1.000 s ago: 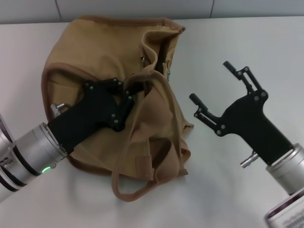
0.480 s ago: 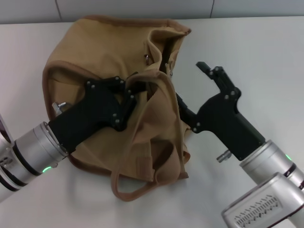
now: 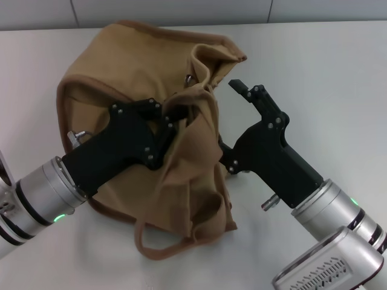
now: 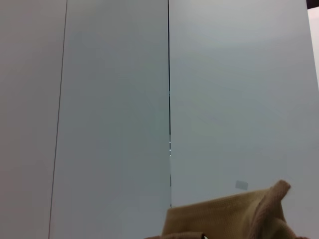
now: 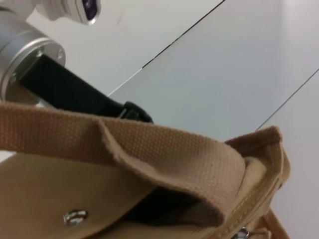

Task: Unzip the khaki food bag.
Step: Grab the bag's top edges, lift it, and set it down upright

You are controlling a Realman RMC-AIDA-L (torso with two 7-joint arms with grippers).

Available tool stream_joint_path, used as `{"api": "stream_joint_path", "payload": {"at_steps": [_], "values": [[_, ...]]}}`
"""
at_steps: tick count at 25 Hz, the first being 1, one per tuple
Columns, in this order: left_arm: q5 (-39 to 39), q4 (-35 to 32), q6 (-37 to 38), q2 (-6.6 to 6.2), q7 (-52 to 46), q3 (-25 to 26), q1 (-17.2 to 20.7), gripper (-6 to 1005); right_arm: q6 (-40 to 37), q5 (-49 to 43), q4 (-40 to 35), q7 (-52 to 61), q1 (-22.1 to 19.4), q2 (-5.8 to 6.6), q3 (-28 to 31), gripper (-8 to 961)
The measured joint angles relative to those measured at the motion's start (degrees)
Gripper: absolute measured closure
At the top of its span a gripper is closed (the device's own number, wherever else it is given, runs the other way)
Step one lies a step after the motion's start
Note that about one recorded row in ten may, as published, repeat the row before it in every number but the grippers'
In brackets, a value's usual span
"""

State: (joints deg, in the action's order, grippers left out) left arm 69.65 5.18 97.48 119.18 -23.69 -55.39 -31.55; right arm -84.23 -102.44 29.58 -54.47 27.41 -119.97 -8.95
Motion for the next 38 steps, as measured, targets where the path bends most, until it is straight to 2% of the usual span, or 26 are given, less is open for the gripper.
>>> {"api": "stream_joint_path", "payload": {"at_steps": [19, 24, 36, 38], "values": [[0.0, 0.0, -0.3, 0.01, -0.1, 0.0, -0.2, 935, -1.4, -0.1, -0.9, 6.0, -0.1, -0.01, 0.3, 195], [0.0, 0.0, -0.2, 0.06, -0.2, 0.0, -0.2, 935, -1.2, -0.1, -0.8, 6.1, -0.1, 0.00, 0.6, 411], [0.0, 0.1, 0.4, 0.09, -0.2, 0.0, -0.2, 936, 1.6, -0.1, -0.2, 6.1, 0.3, 0.00, 0.9, 650], [0.0, 0.1, 0.8, 0.09, 0.0, 0.0, -0.1, 936, 1.6, -0.1, -0.2, 6.1, 0.2, 0.00, 0.9, 850]]}}
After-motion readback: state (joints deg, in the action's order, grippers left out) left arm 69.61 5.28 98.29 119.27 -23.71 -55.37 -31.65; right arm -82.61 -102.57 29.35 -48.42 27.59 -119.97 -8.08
